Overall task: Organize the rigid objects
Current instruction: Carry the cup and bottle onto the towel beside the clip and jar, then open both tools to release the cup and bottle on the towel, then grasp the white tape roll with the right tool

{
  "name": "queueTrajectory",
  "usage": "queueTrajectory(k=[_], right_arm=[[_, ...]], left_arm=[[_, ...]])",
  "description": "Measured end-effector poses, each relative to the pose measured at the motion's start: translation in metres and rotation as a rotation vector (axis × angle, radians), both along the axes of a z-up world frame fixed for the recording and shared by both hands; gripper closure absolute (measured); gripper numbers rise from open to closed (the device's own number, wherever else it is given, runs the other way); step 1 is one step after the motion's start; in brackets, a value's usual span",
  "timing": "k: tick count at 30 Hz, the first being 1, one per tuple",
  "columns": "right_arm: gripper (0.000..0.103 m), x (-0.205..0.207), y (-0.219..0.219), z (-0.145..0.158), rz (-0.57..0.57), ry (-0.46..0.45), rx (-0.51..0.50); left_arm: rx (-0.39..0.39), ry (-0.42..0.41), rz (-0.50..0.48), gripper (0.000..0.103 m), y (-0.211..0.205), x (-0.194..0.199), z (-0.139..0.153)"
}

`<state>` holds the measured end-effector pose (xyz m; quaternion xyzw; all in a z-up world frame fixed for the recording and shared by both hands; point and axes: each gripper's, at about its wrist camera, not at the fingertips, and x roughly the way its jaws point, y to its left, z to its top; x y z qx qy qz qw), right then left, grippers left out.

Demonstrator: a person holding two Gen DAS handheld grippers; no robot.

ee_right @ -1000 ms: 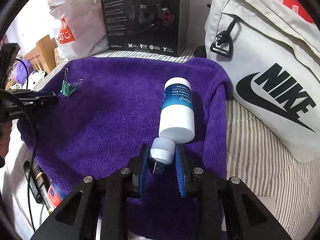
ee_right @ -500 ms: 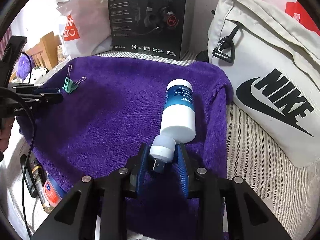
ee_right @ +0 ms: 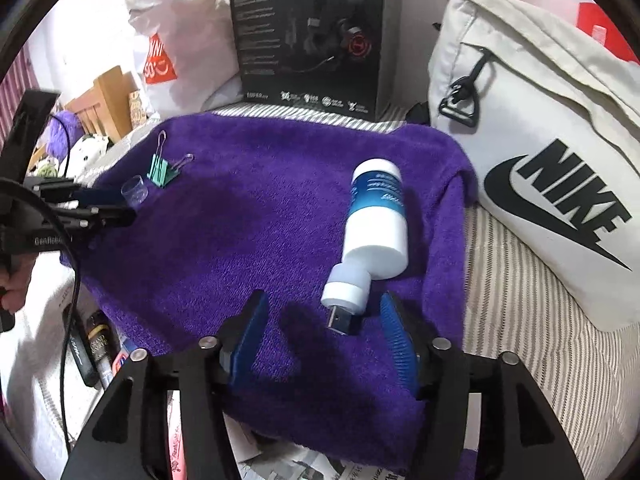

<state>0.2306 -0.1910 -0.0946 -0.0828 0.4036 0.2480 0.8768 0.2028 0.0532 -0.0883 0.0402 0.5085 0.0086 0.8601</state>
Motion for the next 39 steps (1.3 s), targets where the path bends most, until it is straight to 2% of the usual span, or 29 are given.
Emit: queueTrajectory(k=[4, 7, 10, 13, 16, 20, 22, 24, 26, 30, 39], right_arm=[[0.037, -0.002, -0.011, 0.007, -0.017, -0.002, 0.051], [0.037, -0.003, -0.015, 0.014, -0.010, 0.009, 0.089], [0.037, -0.010, -0.015, 0.031, 0.011, -0.012, 0.102], [0.037, -0.029, -0.014, 0.049, 0.029, -0.036, 0.102], [0.037, -0.060, -0.018, 0.058, 0.056, -0.059, 0.105], [0.038, -0.090, -0.026, 0.046, 0.061, -0.039, 0.085], [0.041, -0.098, -0.028, 0.033, 0.061, -0.024, 0.058], [0.056, -0.102, -0.028, 0.022, 0.071, -0.006, 0.034], [0.060, -0.103, -0.024, 0.014, 0.095, 0.005, 0.029], [0.061, -0.095, -0.018, 0.004, 0.103, 0.004, 0.000], [0.061, -0.080, 0.002, -0.012, 0.144, 0.030, -0.042]], left_arm=[[0.033, -0.024, 0.017, 0.060, -0.001, -0.016, 0.014], [0.020, -0.045, 0.016, 0.060, -0.002, -0.038, 0.030], [0.013, -0.045, -0.003, 0.052, -0.010, -0.060, 0.037], [0.049, -0.050, -0.009, 0.052, -0.020, -0.079, 0.039], [0.022, -0.047, 0.000, 0.052, -0.022, -0.093, 0.037], [-0.025, -0.039, 0.009, 0.052, -0.024, -0.109, 0.027], [-0.042, -0.034, 0.008, 0.052, -0.026, -0.116, 0.022], [-0.063, -0.034, 0.012, 0.052, -0.027, -0.121, 0.019], [-0.085, -0.035, 0.014, 0.052, -0.026, -0.126, 0.016], [-0.123, -0.027, 0.027, 0.052, -0.024, -0.133, 0.007], [-0.153, -0.015, 0.031, 0.052, -0.018, -0.140, -0.005]])
